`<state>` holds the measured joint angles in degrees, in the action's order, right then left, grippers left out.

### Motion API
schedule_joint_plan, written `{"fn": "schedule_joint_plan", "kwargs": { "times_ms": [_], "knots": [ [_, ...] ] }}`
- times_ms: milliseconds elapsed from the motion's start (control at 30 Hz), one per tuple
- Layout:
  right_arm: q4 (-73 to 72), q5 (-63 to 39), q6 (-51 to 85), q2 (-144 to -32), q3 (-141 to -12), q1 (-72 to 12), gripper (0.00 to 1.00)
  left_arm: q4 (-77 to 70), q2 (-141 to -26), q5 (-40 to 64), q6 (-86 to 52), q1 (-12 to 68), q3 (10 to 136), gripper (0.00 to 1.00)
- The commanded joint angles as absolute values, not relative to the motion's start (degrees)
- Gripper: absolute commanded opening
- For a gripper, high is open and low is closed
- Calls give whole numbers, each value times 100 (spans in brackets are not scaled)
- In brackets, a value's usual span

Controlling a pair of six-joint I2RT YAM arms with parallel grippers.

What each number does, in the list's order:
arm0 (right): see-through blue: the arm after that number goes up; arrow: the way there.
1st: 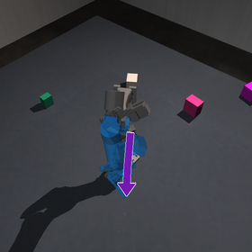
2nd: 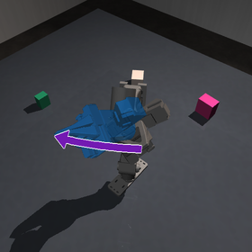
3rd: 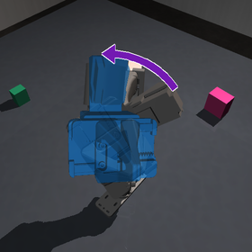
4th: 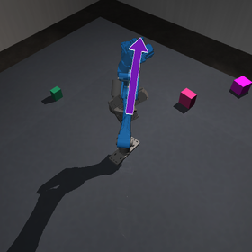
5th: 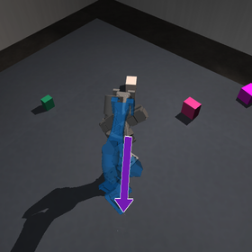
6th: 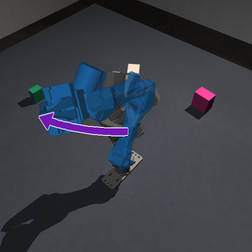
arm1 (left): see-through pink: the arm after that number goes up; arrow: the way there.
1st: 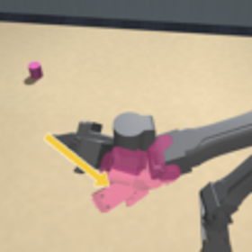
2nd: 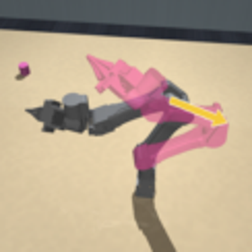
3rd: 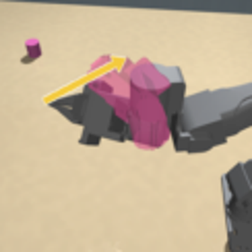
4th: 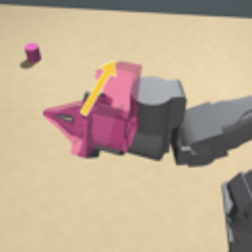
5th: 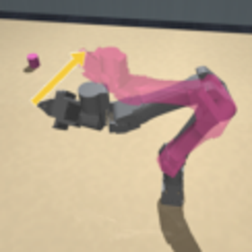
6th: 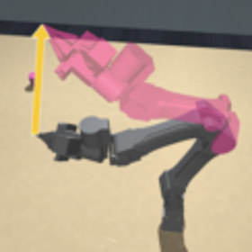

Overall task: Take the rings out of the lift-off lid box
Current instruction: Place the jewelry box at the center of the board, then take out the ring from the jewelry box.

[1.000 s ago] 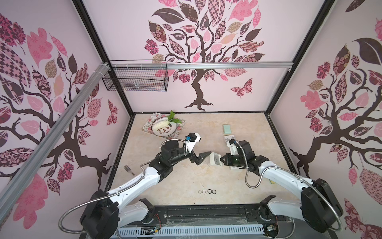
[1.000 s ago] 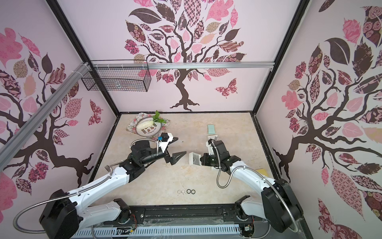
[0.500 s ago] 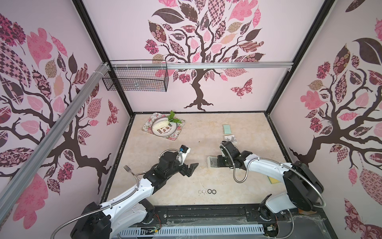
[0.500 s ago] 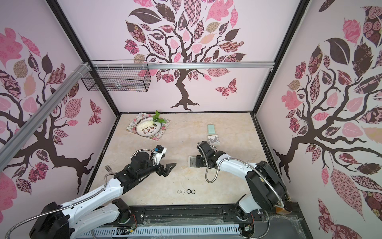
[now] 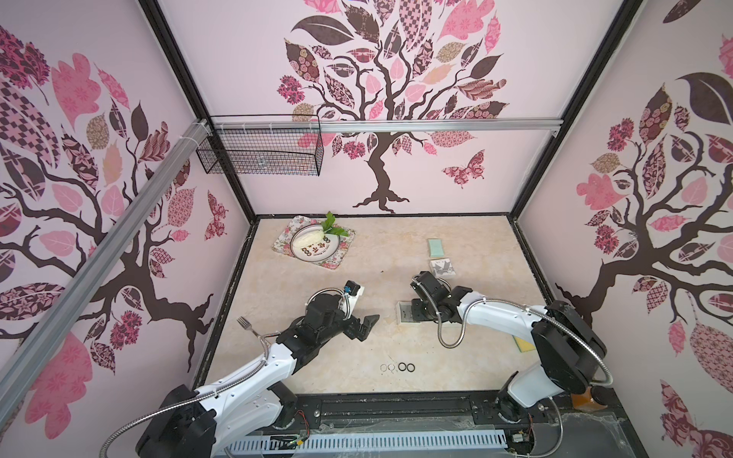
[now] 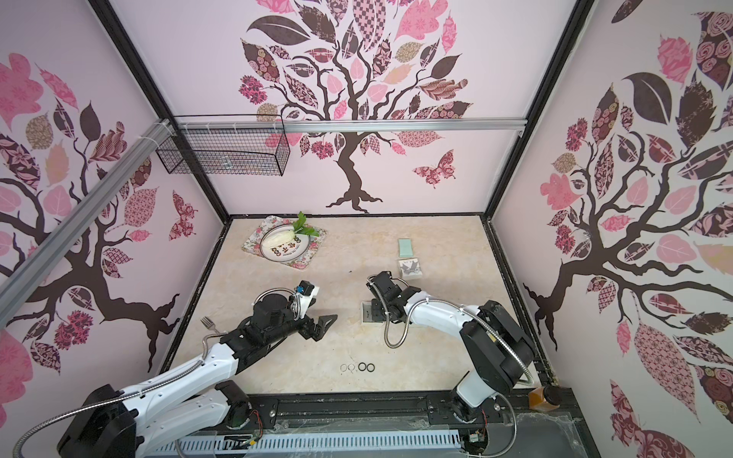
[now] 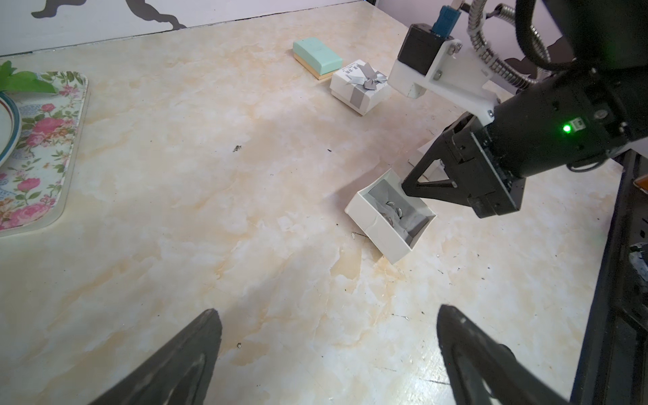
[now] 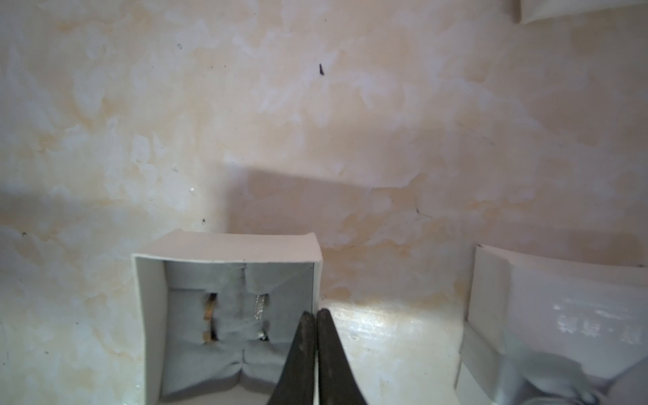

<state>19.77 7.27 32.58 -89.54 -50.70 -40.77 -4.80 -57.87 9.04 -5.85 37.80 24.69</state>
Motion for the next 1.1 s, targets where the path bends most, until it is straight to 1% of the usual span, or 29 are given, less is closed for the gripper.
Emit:
{"fn": "schedule_joint_plan", "kwargs": {
  "times_ms": [0,100,233,267,300,333,367,400,567,733,833,967,1067],
  "knots": [
    [2335,862,3406,-8749,-5352,-4098,14,-677,-5856,901,-595,3779,2377,98],
    [2425,802,3324,-8518,-5421,-4101,21,-647,-5923,944,-610,3786,2460,98],
    [2502,631,3130,-8150,-5449,-4098,38,-509,-6066,910,-642,3788,2666,98],
    [2496,567,3086,-8021,-5409,-4102,45,-488,-6142,905,-652,3786,2753,98],
    [2479,500,3036,-7886,-5374,-4099,58,-458,-6219,892,-655,3785,2847,98],
    [2458,451,3006,-7784,-5330,-4103,73,-425,-6328,877,-644,3785,2941,98],
    [2476,431,3012,-7650,-5287,-4102,92,-421,-6471,839,-573,3784,3061,98],
    [2471,389,3015,-7530,-5254,-4101,100,-422,-6622,798,-494,3779,3177,98],
    [2377,246,3193,-7287,-5118,-4104,100,-556,-7590,800,-259,3745,3832,98],
    [2111,172,3396,-7351,-4952,-4097,100,-1283,-8480,1188,-362,3740,4193,98],
    [1997,117,3485,-7415,-4863,-4104,90,-1761,-8855,1429,-404,3744,4266,98],
    [1871,55,3559,-7568,-4803,-4102,66,-2461,-9257,1523,-343,3755,4270,98],
    [1805,53,3595,-7707,-4803,-4107,51,-3139,-9557,1534,-351,3763,4191,98]
  ]
}}
